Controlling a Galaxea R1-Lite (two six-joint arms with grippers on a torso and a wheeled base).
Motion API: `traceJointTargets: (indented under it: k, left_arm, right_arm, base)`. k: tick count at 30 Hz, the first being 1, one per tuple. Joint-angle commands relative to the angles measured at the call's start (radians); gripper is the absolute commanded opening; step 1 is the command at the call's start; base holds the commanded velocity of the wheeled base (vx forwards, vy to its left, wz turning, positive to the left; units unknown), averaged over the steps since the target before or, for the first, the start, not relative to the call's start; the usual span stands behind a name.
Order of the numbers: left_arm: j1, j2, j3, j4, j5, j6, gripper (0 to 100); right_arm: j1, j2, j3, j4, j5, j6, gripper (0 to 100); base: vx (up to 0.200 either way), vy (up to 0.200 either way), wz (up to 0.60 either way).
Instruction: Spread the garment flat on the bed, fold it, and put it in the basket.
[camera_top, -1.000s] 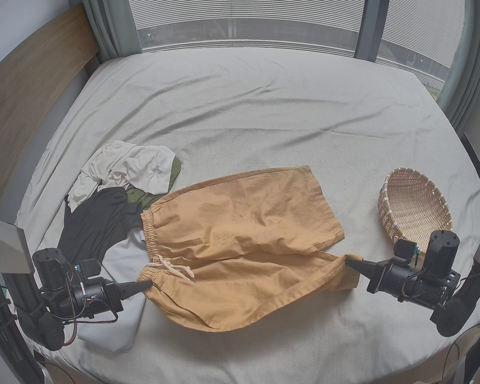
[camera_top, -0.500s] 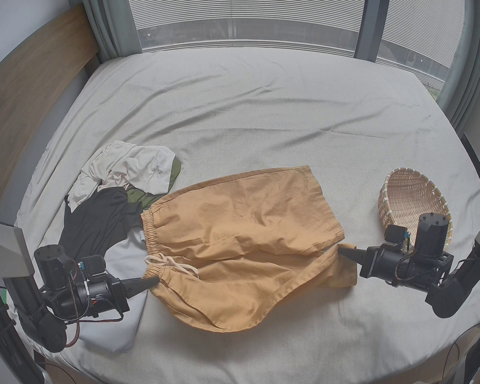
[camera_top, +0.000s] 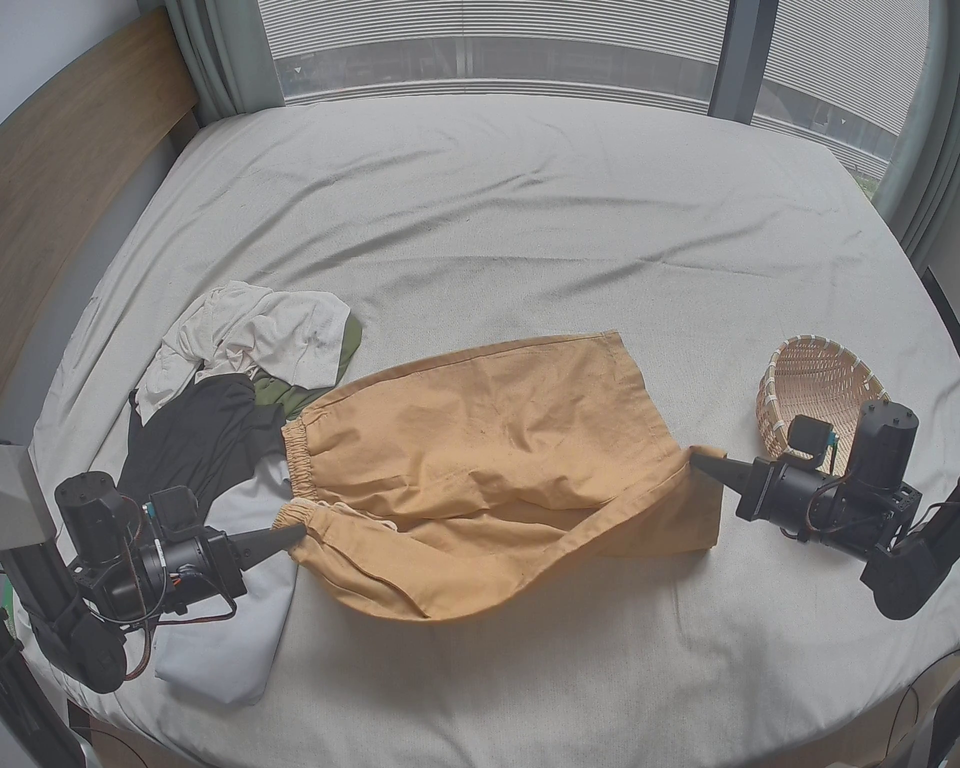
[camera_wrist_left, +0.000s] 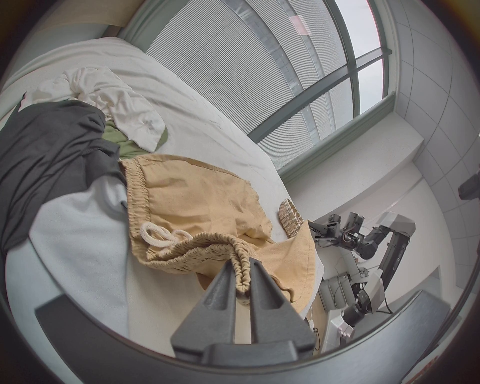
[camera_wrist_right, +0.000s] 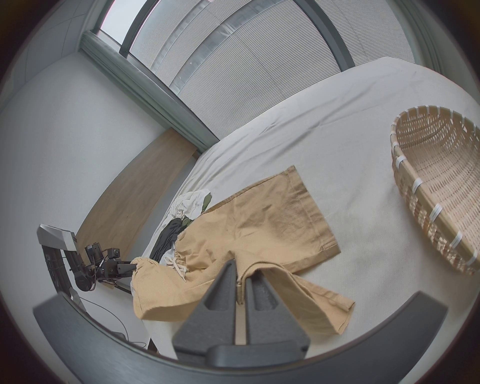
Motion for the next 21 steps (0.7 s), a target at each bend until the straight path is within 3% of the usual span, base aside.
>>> traceJointTargets:
  k: [1,9,21]
  left_arm:
    - [0.023,-0.019,-0.015,-0.003,-0.001,-0.010,0]
    - [0.038,-0.112,-0.072,-0.003,0.002,-0.157,0]
    - [0.041,-0.092,-0.076,-0.001,0.045,-0.168,0]
  right_arm:
    - [-0.005,-0.006,-0.011,-0.023,-0.001,0.010,0]
    - [0.001,-0.001,-0.032,-0.067,-0.001,0.021,0]
    - [0.006,0.020,-0.161,-0.058,-0.002,0.032,0]
  base:
    - [0.000,0.000,0.00]
    - [0.000,0.000,0.00]
    - [0.000,0.000,0.00]
